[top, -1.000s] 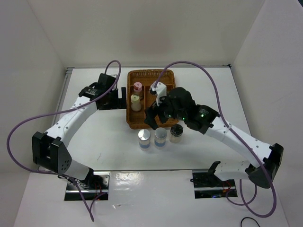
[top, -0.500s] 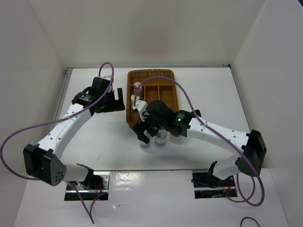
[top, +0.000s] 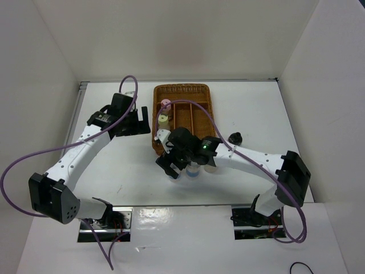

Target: Organize the condiment bottles

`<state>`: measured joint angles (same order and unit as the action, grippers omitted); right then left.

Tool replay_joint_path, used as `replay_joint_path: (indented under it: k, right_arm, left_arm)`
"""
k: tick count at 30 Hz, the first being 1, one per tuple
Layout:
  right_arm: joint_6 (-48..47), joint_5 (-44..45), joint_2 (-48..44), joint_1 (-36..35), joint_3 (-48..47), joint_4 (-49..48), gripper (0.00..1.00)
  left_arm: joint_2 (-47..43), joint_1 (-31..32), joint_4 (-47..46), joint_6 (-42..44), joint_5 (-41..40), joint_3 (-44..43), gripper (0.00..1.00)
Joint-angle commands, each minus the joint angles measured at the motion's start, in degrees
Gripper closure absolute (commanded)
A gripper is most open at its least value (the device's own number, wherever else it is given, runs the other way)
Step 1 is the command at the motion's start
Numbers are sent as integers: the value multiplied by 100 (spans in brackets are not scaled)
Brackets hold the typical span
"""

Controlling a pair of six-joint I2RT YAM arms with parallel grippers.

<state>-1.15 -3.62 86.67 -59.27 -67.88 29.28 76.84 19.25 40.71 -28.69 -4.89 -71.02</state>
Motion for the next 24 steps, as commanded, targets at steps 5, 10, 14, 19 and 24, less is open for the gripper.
replay_joint_path:
  k: [5,10,14,19,24]
  right_arm:
    - [-70,116,192,-59,38,8,8]
    - [-70,177,245,-59,38,-45,14]
    - [-70,177,385,-59,-15,-45,25]
    - [-70,177,438,-59,-15,-45,34]
    - [-70,230,438,-59,-138,8,52]
  left_arm:
    - [147,-35,-72,39,-74,-69,0]
    - [252,-35,-72,91,-74,-69,0]
    - [305,-35,-72,144,-74,-122,0]
    - [305,-35,-72,144,-127,-122,0]
    - [305,-88,-19,197,-179,-122,0]
